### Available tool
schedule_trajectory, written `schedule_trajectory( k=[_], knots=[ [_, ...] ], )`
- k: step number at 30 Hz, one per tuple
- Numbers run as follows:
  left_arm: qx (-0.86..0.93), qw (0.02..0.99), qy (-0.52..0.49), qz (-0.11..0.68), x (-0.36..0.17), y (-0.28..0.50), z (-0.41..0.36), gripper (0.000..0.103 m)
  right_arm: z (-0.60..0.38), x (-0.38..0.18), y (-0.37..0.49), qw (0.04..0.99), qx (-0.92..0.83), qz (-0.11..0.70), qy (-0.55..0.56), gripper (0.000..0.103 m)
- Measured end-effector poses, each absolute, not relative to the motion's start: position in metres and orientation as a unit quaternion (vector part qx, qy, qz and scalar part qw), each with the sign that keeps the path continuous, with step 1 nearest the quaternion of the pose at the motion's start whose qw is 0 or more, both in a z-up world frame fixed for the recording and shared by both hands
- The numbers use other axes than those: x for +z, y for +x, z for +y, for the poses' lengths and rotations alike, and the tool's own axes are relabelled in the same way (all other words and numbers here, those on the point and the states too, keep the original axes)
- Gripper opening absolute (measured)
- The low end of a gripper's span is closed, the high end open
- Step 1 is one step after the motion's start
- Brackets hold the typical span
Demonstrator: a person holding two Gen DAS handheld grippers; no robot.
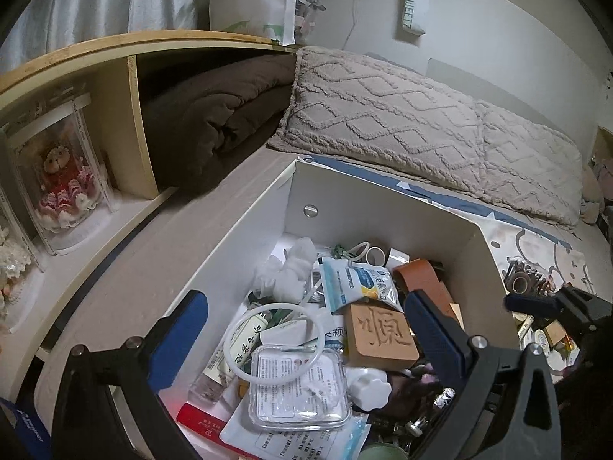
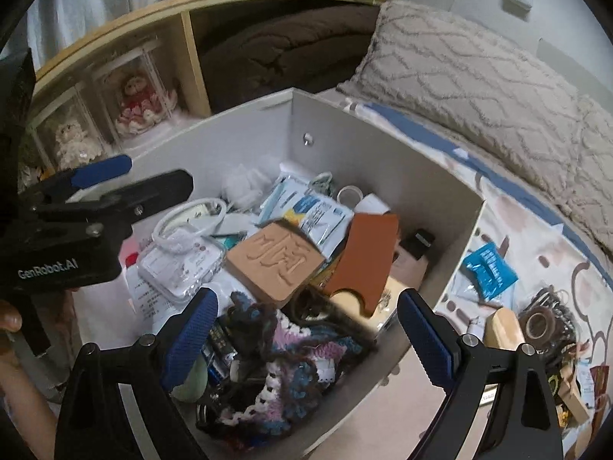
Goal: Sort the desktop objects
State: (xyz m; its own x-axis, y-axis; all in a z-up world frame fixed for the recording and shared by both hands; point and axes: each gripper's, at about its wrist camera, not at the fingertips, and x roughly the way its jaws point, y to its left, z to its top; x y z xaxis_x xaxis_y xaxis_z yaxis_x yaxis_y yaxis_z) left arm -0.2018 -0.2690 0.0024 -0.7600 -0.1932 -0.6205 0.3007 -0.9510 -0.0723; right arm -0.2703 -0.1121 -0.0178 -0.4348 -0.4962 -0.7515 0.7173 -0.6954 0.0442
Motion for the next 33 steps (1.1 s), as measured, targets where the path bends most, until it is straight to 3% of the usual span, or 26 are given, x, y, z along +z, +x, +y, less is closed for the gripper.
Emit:
schedule_trajectory(
  k=[11,19,33],
  knots=[
    [-0.937,0.150,0.311,0.061,0.002,-0.193,-0.254,0.103,-0.093,-0.009,-0.260,0.357,-0.852,0.108,0.367,0.103],
    [-0.942,0.140,0.291,0.086,0.016,-0.174,-0.241,0.103,-0.070,0.004,-0.239,0.351,-0.874,0.093,0.322,0.103],
    [-0.954,0.152,0.257,0.035,0.020,-0.105,-0.201,0.103,-0.009,0.028,-0.190,0.341,-0.898,0.072,0.267,0.103]
  ],
)
